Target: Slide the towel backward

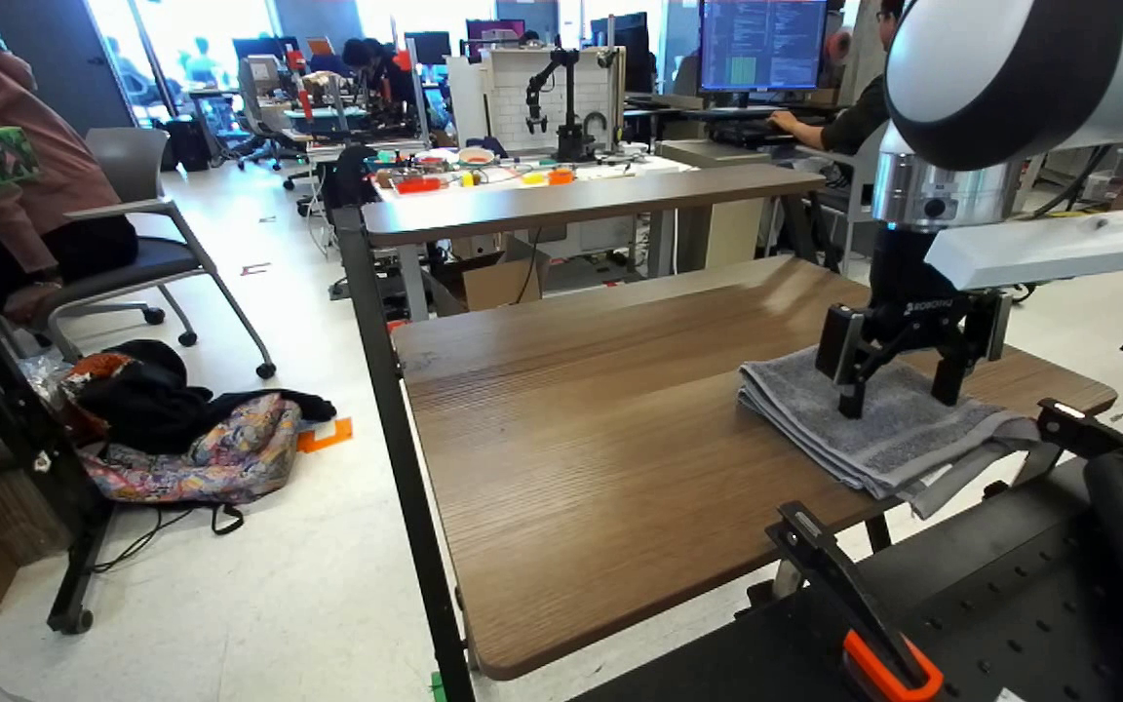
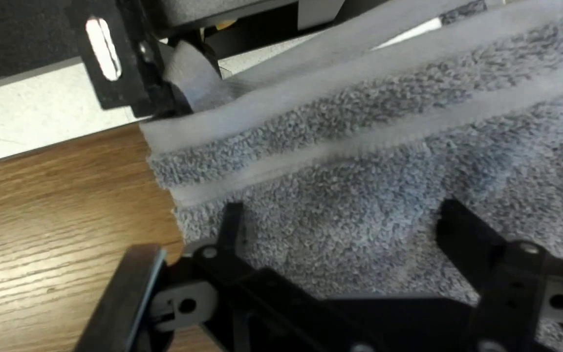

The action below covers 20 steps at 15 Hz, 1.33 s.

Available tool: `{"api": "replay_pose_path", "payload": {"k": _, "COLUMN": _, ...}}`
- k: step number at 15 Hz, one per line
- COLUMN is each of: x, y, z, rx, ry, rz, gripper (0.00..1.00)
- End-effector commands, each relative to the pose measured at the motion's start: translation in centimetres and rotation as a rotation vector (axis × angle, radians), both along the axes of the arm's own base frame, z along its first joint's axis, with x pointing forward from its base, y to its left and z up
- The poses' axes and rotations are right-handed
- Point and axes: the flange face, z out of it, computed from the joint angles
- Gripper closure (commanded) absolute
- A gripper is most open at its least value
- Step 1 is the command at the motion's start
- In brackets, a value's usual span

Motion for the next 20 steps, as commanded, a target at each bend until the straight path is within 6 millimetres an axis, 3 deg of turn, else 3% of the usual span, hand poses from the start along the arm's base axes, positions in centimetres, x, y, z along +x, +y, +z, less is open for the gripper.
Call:
{"api": "replay_pose_path", "payload": {"k": 1, "x": 2.3, "y": -1.5, "z": -1.6, "rx": 0.012, "ry": -0.043, "rz": -0.049, "gripper": 0.00}}
{"api": "replay_pose_path", "payload": {"k": 5, "x": 4.9, "y": -3.4, "z": -1.7, "rx": 0.016, "ry": -0.080, "rz": -0.125, "gripper": 0.00}}
{"api": "replay_pose_path", "payload": {"k": 14, "x": 11.4, "y": -9.8, "z": -2.1, "rx": -0.014, "ry": -0.190, "rz": -0.288, "gripper": 0.00}}
{"api": "replay_pose_path", "payload": {"k": 20, "x": 15.6, "y": -12.5, "z": -2.1, "rx": -0.057, "ry": -0.237, "rz": -0.355, "gripper": 0.00}}
